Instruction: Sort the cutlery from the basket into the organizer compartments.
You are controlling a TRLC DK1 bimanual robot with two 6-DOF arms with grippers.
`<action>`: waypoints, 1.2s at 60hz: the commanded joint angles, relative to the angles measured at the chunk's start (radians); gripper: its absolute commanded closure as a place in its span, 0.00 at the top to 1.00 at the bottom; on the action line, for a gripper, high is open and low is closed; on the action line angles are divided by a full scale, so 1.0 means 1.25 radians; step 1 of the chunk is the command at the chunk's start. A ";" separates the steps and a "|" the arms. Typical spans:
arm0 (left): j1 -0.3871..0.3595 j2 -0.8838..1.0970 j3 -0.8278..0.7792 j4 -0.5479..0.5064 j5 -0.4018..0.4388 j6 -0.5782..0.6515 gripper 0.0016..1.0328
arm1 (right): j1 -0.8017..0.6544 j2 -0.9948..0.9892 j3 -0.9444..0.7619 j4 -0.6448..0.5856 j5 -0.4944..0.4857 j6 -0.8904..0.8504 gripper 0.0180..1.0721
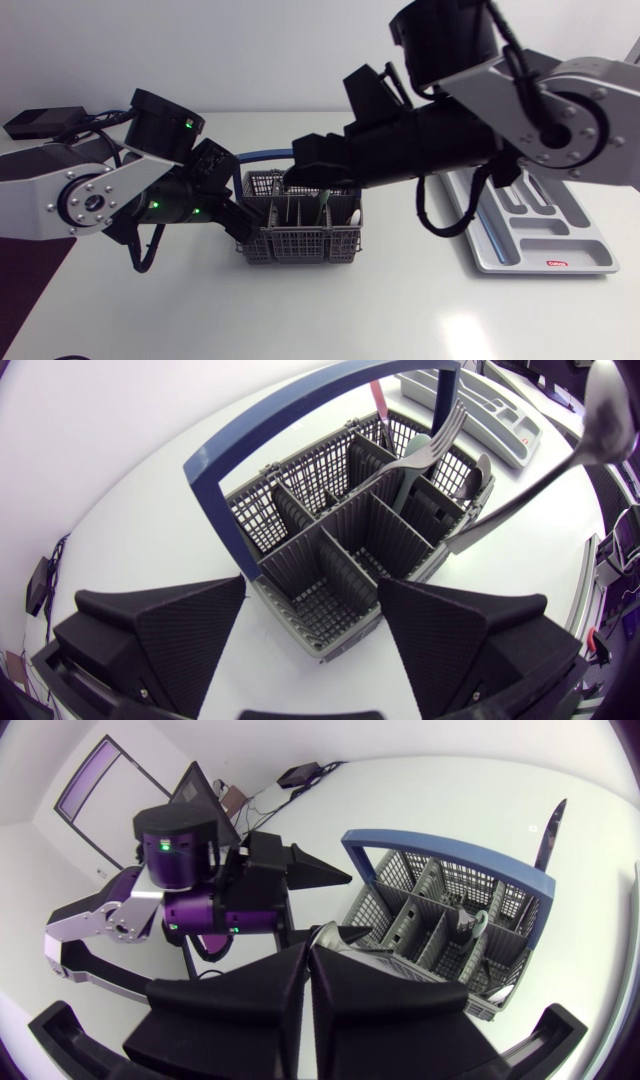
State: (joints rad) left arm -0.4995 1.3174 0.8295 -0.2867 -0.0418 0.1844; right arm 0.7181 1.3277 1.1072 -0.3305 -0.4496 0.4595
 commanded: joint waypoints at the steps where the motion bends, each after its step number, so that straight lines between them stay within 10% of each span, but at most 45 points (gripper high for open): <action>1: 0.003 -0.013 -0.022 -0.004 0.003 0.010 0.88 | -0.004 -0.045 0.013 -0.024 -0.007 -0.012 0.06; 36: -0.053 -0.045 -0.001 -0.016 0.004 0.012 0.89 | -0.372 -0.258 -0.006 -0.368 -0.058 -0.267 0.06; 72: -0.126 0.010 0.101 -0.065 0.032 0.007 0.90 | -0.836 -0.208 -0.158 -0.469 0.023 -0.771 0.06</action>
State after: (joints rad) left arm -0.6472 1.3102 0.9268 -0.3550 -0.0078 0.1844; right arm -0.2638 1.0378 0.9474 -0.9100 -0.4400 -0.3798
